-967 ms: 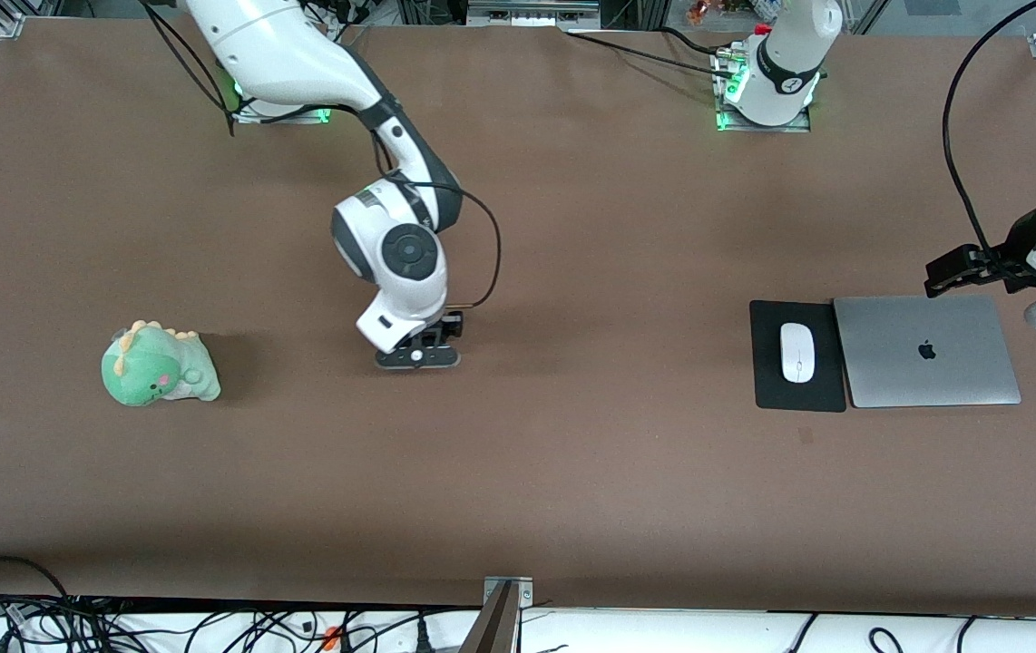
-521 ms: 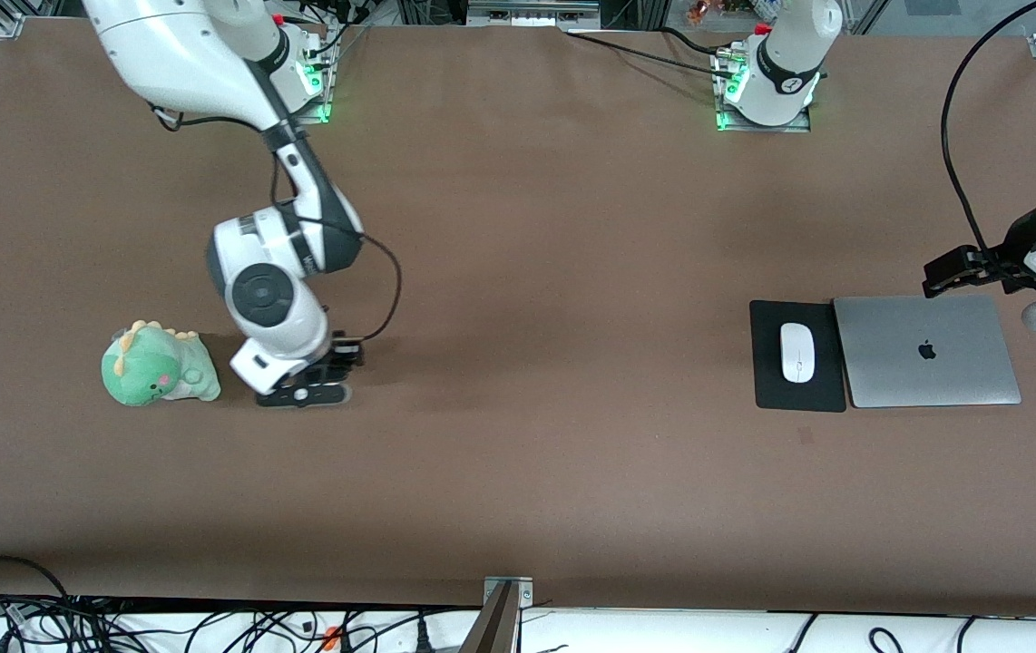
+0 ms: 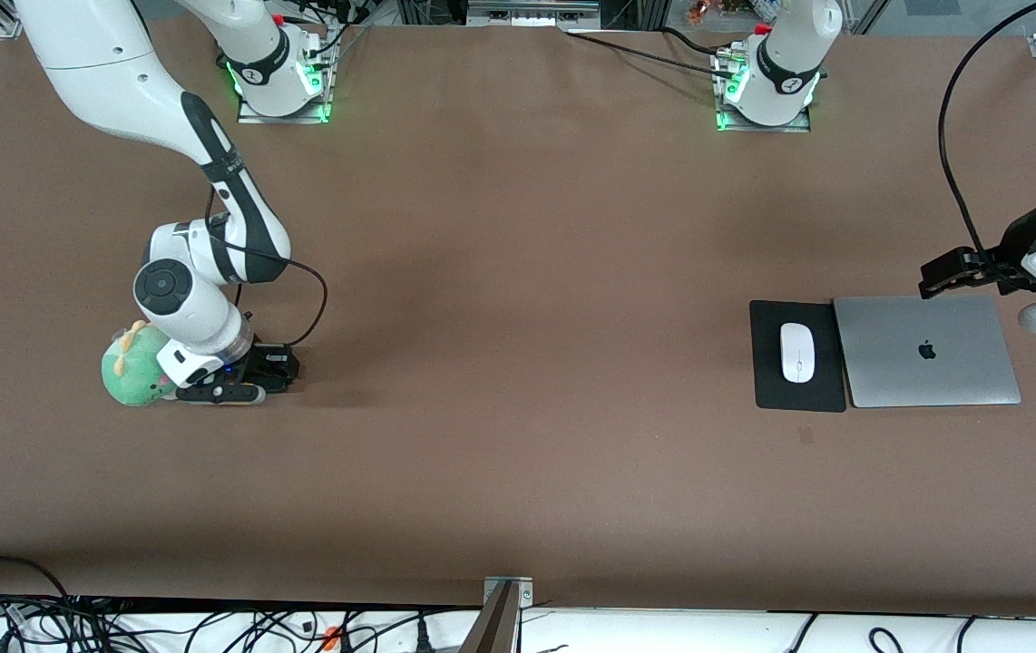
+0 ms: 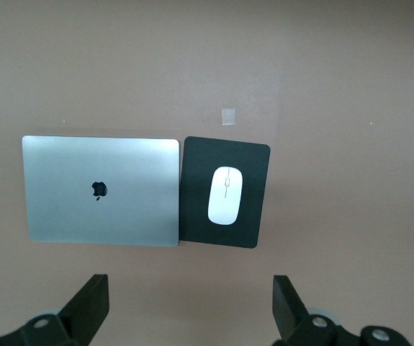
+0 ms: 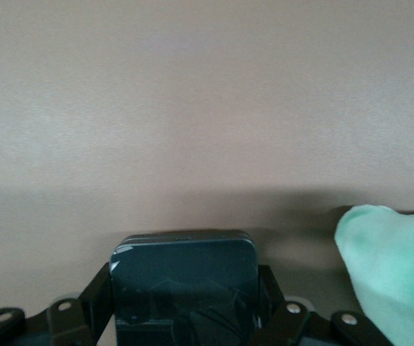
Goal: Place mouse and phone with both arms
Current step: 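Carry the black phone with the right gripper toward the green plush toy, then lower the phone beside the plush toy and open the right gripper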
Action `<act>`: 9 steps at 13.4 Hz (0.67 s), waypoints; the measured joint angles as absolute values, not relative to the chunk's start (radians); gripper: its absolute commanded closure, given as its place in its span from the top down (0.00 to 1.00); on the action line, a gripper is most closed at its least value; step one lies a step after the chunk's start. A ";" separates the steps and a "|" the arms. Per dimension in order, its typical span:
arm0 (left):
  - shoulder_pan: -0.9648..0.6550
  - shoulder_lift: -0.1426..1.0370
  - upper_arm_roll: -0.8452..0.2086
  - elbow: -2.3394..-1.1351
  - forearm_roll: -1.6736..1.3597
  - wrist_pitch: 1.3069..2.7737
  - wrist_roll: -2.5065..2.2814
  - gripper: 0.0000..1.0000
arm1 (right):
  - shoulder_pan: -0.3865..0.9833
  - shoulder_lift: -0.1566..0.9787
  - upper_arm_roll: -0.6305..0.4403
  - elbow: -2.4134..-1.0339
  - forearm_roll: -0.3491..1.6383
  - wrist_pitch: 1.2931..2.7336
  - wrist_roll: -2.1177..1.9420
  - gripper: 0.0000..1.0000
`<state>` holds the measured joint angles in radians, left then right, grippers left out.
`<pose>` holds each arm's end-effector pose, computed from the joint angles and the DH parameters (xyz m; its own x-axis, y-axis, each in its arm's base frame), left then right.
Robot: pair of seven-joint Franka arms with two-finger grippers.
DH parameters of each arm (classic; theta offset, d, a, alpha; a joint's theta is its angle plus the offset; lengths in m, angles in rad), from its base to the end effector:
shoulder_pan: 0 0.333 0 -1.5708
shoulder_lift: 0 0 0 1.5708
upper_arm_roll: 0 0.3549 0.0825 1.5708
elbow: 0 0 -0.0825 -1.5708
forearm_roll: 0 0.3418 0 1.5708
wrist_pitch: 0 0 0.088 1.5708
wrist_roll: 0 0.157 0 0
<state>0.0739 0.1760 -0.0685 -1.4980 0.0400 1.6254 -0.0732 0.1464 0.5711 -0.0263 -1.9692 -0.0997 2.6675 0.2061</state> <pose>0.5720 0.0124 0.5540 0.9960 0.0768 -0.0460 0.0754 -0.9967 -0.0313 0.6251 0.0770 0.2073 0.9908 0.0078 0.1351 0.0019 -0.9990 0.0437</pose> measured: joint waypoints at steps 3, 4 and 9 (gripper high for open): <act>0.074 0.176 -0.069 -1.498 0.040 1.625 -0.073 1.00 | 0.139 0.571 -0.026 -2.023 -0.099 2.740 0.199 1.00; 0.074 0.176 -0.069 -1.498 0.040 1.625 -0.073 1.00 | 0.138 0.571 -0.026 -2.030 -0.099 2.746 0.199 1.00; 0.074 0.176 -0.069 -1.498 0.040 1.625 -0.073 1.00 | 0.138 0.553 -0.022 -2.025 -0.099 2.732 0.193 1.00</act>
<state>0.0737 0.1760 -0.0686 -1.4980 0.0399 1.6254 -0.0733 0.1382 0.5534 -0.0221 -2.0250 -0.0990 2.7317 0.1935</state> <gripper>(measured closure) 0.000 0.000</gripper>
